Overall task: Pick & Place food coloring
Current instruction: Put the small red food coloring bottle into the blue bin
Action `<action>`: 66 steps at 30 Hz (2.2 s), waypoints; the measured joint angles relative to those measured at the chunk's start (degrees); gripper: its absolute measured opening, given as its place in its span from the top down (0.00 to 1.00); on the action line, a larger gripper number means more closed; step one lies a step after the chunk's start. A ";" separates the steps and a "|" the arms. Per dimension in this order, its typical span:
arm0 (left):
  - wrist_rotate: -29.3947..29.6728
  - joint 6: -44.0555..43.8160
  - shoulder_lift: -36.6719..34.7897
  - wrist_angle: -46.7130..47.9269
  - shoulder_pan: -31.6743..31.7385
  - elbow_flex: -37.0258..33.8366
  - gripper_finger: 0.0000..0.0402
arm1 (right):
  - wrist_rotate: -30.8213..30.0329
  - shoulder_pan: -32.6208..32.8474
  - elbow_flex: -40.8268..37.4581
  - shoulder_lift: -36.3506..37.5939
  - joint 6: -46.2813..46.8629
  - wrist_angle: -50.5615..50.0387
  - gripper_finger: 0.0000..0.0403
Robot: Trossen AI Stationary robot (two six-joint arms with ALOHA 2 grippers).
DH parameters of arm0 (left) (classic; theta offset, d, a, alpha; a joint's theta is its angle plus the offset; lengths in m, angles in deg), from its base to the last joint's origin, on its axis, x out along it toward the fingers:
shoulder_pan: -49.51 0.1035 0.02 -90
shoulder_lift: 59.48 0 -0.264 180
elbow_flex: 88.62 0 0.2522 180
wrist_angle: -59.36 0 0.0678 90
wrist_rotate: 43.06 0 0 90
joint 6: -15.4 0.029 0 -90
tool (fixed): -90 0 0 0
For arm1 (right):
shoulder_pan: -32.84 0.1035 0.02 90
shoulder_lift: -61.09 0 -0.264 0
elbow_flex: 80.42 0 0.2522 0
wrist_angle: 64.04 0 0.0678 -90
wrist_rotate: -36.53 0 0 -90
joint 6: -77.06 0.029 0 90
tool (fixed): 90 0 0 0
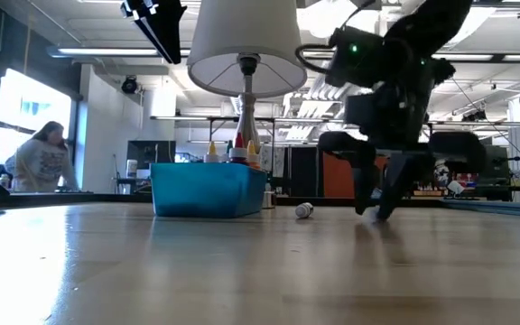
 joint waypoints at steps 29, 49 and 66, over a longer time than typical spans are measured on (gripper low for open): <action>-2.07 -0.11 0.00 -0.39 0.00 -0.01 0.68 | -6.05 -0.71 -1.29 16.12 17.10 -2.51 0.80; -2.51 -0.07 0.04 -2.49 0.00 -0.02 0.68 | -4.74 -1.61 -15.51 14.62 15.88 9.84 0.62; -2.33 0.02 0.04 -2.91 0.00 -0.02 0.68 | -2.96 -3.48 -24.96 14.78 13.37 22.80 0.75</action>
